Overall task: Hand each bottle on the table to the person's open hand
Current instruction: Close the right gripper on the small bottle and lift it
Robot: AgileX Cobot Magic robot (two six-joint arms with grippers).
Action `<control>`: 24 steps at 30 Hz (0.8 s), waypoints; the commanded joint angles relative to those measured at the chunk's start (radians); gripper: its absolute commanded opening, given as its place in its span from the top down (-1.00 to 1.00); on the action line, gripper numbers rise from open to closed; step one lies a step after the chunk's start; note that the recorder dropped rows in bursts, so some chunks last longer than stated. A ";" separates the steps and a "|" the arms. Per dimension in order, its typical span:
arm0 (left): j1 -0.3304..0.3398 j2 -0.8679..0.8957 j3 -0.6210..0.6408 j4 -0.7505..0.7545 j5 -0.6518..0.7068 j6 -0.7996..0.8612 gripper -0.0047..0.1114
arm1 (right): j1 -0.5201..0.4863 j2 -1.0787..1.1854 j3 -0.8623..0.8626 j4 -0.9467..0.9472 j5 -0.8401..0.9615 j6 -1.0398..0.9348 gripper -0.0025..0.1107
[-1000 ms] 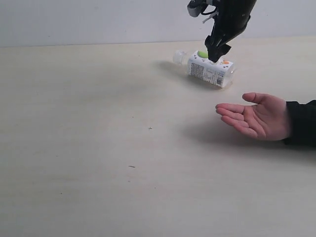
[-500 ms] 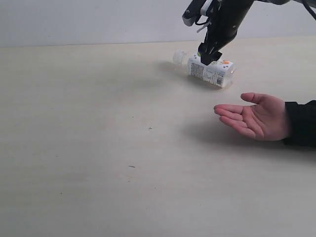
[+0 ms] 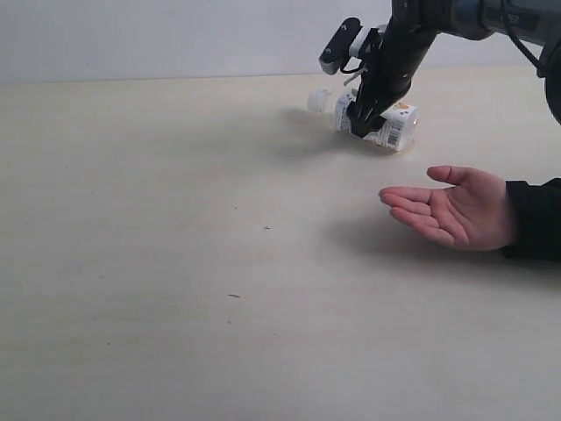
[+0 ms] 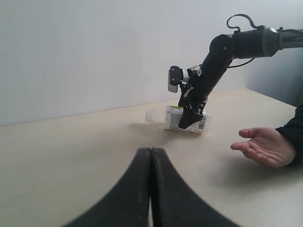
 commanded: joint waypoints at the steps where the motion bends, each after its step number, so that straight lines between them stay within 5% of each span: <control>1: 0.003 -0.006 0.005 0.000 -0.006 0.003 0.92 | -0.002 -0.001 -0.007 0.005 -0.019 -0.009 -0.47; 17: 0.003 -0.006 0.005 0.000 -0.006 0.003 0.92 | -0.002 0.042 -0.007 0.028 -0.092 -0.004 -0.38; 24: 0.003 -0.006 0.005 0.000 -0.008 0.003 0.92 | -0.002 0.035 -0.007 0.028 -0.086 0.018 0.27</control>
